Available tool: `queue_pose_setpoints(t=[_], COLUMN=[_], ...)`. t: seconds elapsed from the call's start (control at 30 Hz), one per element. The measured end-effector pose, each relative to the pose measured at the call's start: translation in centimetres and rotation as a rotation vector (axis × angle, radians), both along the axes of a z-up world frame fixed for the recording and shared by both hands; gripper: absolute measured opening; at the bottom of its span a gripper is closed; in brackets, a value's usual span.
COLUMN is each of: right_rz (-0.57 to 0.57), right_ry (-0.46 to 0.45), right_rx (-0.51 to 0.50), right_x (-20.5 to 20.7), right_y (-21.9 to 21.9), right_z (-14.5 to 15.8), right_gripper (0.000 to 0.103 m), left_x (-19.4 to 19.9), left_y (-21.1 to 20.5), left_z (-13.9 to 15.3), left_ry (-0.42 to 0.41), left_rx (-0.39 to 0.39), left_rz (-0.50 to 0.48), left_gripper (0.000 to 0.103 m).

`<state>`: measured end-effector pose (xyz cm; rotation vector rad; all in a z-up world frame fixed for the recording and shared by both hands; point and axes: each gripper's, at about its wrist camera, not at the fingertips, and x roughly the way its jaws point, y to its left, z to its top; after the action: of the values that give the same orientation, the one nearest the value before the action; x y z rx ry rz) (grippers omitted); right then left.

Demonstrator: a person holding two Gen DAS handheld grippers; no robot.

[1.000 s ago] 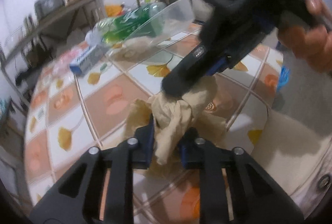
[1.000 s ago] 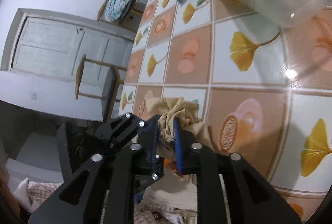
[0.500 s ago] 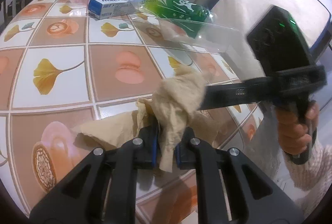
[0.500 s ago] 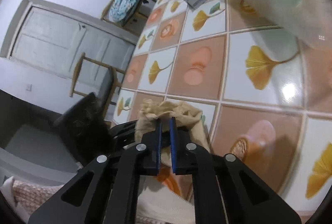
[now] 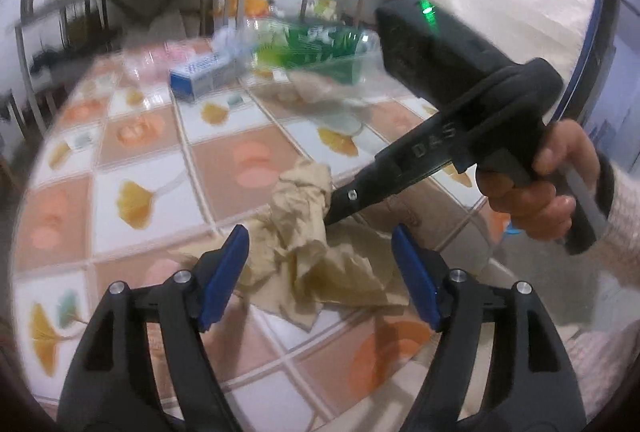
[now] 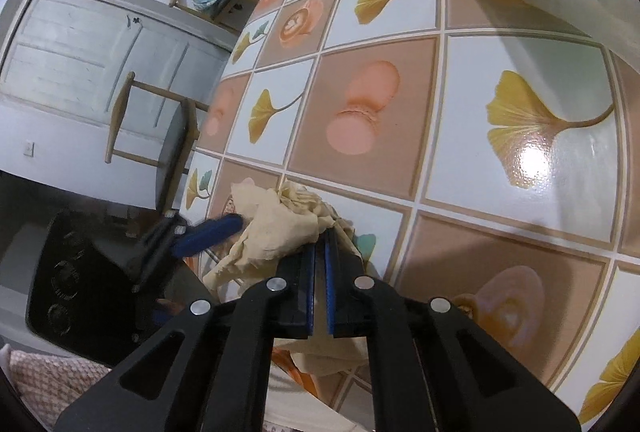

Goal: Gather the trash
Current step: 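Release the cloth from the right tool and grasp the green bottle with it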

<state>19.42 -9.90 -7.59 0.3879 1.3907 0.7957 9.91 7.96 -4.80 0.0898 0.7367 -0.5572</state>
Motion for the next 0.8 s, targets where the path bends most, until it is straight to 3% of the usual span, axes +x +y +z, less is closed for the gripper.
queue_pose_setpoints(t=[0.07,0.13,0.33,0.4,0.5,0.63,0.77,0.8], right_rz=[0.005,0.011,0.027,0.03,0.042,0.05,0.061,0.067], right_ry=[0.001,0.003,0.023,0.028,0.024,-0.016,-0.098,-0.128], right_rx=[-0.008,-0.016,-0.02,-0.018,-0.023,-0.026,-0.048,-0.04], right_x=[0.1,0.2,0.4,0.4,0.3,0.0,-0.5,-0.7], right_y=[0.3,0.5,1.0,1.0,1.0,0.5,-0.5,-1.0], right_z=[0.0,0.0,-0.1,-0.1,0.1,1.1,4.1,5.5], right_gripper=[0.005,0.005,0.005,0.005,0.005,0.005,0.008,0.013], left_x=[-1.0,-1.3,0.3,1.0,2.5,2.8,2.9,3.0], left_y=[-0.5,-1.3,-3.3,-3.1,-2.1,-1.0,-0.3,0.0], left_z=[0.4,0.2,-2.1,-2.3,-2.8,-2.4,-2.1,-2.1], left_ry=[-0.073,-0.096,-0.045,-0.007,0.081,0.11,0.126,0.136], left_rx=[0.064,0.12,0.257,0.224,0.14,0.085,0.065,0.054], left_rz=[-0.032,-0.07,-0.089,-0.072,-0.035,0.016,0.052,0.063], left_gripper=[0.071,0.073,0.073,0.073,0.061,0.045,0.028,0.026])
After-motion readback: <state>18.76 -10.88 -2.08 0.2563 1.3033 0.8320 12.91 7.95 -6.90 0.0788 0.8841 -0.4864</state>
